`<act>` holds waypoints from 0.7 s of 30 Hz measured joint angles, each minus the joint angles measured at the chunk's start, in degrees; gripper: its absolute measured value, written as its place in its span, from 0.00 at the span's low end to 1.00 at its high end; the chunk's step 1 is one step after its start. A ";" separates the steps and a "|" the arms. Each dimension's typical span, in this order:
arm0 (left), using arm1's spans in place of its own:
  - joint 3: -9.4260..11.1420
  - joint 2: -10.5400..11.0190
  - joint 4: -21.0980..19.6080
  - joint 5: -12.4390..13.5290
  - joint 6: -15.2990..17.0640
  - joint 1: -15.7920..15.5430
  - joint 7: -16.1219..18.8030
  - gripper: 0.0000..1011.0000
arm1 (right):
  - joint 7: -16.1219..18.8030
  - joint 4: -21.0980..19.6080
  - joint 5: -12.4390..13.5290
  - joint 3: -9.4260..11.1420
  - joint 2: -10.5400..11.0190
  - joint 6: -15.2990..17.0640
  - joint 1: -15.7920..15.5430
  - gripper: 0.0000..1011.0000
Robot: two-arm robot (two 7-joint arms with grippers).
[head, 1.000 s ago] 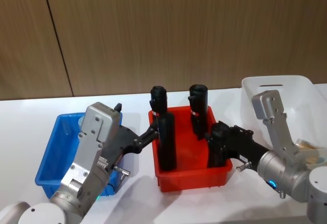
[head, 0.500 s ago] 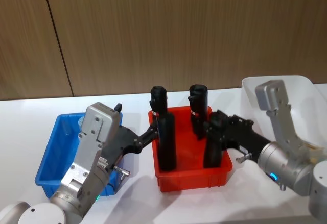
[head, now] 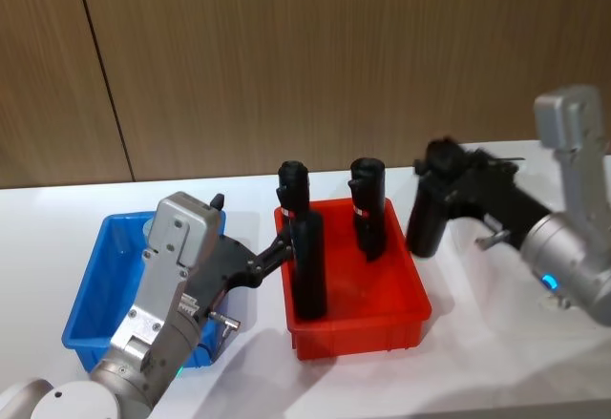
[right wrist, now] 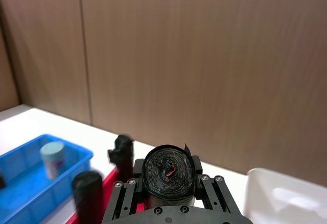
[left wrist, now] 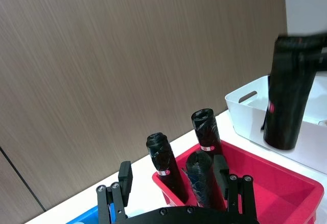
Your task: Pick the cotton swabs from the blue box and place them into the white box.
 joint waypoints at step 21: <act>0.00 0.00 0.00 0.00 0.00 0.00 0.00 0.99 | -8.12 -0.80 -2.78 4.83 4.09 -0.96 1.25 0.51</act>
